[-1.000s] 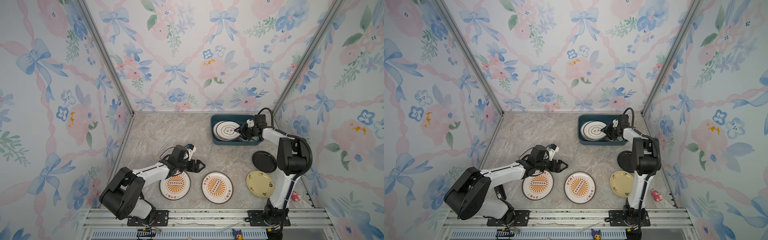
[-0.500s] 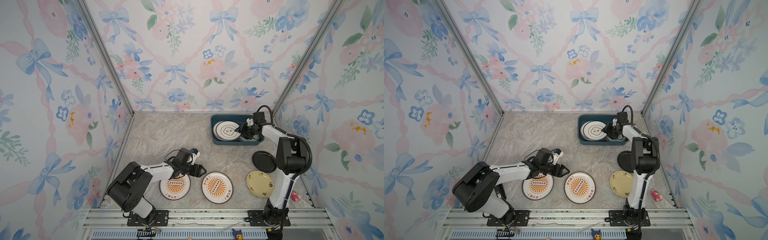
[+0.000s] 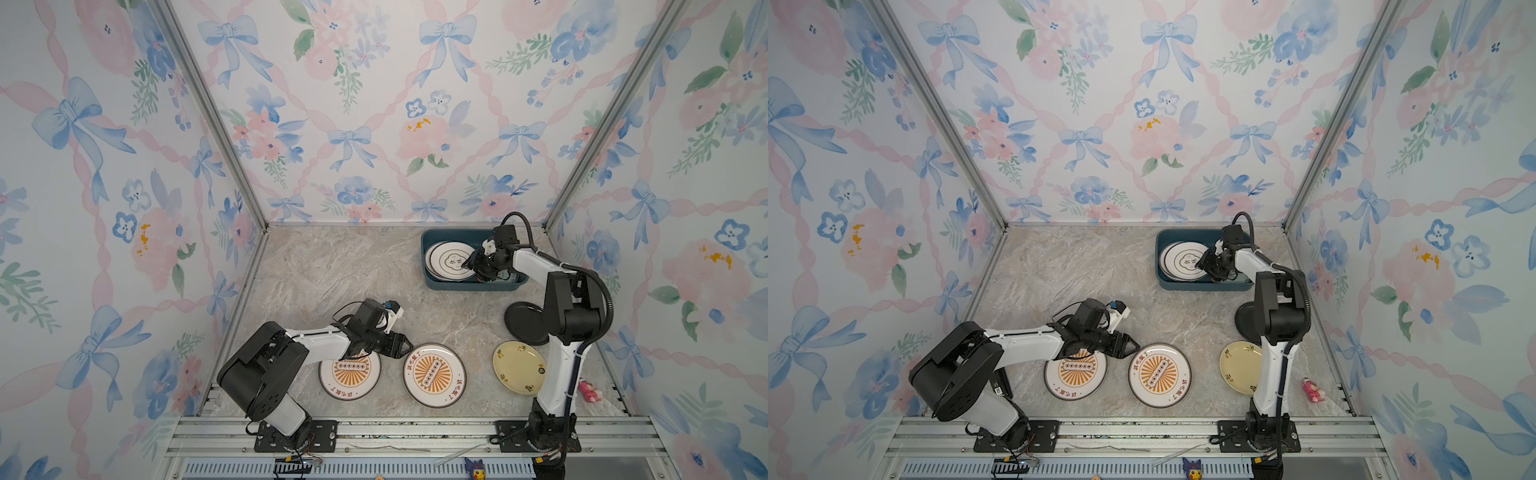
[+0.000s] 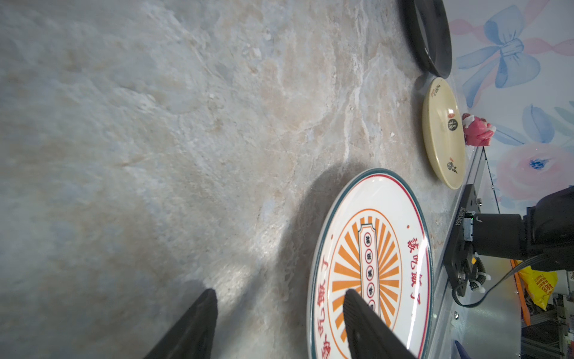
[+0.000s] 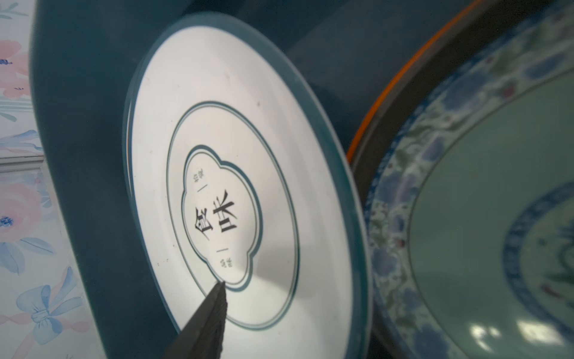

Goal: Place the plates into the plastic bin on the countertop
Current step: Move the plate to the plastic bin, then pick up the plate from the bottom-center of the table.

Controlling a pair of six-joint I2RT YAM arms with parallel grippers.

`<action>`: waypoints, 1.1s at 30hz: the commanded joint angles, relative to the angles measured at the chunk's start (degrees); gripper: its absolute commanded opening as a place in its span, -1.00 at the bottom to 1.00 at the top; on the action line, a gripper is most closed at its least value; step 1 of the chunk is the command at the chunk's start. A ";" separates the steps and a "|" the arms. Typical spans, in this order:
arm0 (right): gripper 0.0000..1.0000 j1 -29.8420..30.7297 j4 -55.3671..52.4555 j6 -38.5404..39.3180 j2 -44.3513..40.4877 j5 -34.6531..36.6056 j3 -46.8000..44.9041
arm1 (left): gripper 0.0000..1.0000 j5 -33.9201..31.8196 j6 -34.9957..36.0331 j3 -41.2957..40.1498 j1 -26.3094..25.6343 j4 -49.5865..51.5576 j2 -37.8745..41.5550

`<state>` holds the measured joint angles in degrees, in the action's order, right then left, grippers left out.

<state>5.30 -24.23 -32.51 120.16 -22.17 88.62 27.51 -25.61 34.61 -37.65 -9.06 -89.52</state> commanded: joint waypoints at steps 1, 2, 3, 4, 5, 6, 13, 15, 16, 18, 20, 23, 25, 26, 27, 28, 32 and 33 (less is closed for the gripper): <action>0.01 2.13 -3.68 2.44 0.69 2.53 3.05 | 0.28 0.83 1.69 0.58 -0.75 1.83 -1.36; 0.01 2.56 -4.76 3.13 0.56 3.57 3.67 | 0.25 0.95 1.86 0.76 -0.93 2.05 -1.43; 0.01 2.93 -5.79 3.80 0.37 4.66 4.19 | 0.22 0.97 1.96 0.80 -1.04 2.20 -1.37; 0.01 3.13 -6.73 4.46 0.14 5.59 4.57 | 0.18 1.02 2.13 0.86 -1.23 2.36 -1.48; 0.01 3.20 -7.32 4.87 -0.13 6.35 4.87 | 0.15 1.06 2.22 0.81 -1.28 2.39 -1.53; 0.02 3.16 -7.87 5.28 -0.42 7.08 4.98 | 0.12 1.06 2.30 0.83 -1.42 2.53 -1.63; 0.02 2.74 -9.00 7.02 -5.02 9.42 2.90 | -0.09 1.15 2.75 1.43 -2.39 3.60 -2.92; 0.02 2.61 -8.69 7.39 -7.40 9.69 1.45 | -0.13 1.31 2.83 1.55 -2.64 3.76 -3.06; 0.02 2.51 -8.56 7.59 -8.79 9.77 0.61 | -0.13 1.49 2.84 1.65 -2.78 3.93 -3.13; 0.03 2.32 -8.53 8.09 -11.51 9.85 -0.91 | -0.13 1.56 3.10 1.98 -3.23 4.51 -3.26; 0.03 2.00 -8.51 8.42 -14.05 9.73 -2.54 | -0.16 1.58 3.45 2.34 -3.64 4.96 -3.52; 0.04 1.37 -8.23 8.60 -18.20 9.32 -5.65 | -0.27 1.65 3.80 2.81 -3.99 5.52 -4.41; 0.04 0.97 -8.04 8.76 -20.84 9.18 -7.76 | -0.37 2.14 3.81 2.96 -4.06 5.47 -5.06; 0.04 0.64 -7.95 8.86 -22.22 9.11 -8.94 | -0.41 2.49 3.89 3.00 -4.10 5.54 -5.36; 0.04 0.30 -7.85 8.91 -23.50 9.03 -10.01 | -0.42 2.72 3.90 3.06 -4.19 5.53 -5.55; 0.04 0.03 -7.86 8.98 -24.63 8.98 -10.84 | -0.44 2.80 3.90 3.09 -4.27 5.54 -5.73; 0.05 -1.57 -7.77 9.50 -29.05 8.66 -14.24 | -0.66 3.38 4.03 3.18 -4.51 5.53 -6.45; 0.05 -1.91 -7.68 9.57 -29.87 8.55 -15.04 | -0.70 3.52 4.07 3.27 -4.54 5.52 -6.62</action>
<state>4.49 -31.31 -24.25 93.01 -13.23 75.61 30.72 -22.52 37.56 -41.74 -6.09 -94.48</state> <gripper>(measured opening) 0.525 0.162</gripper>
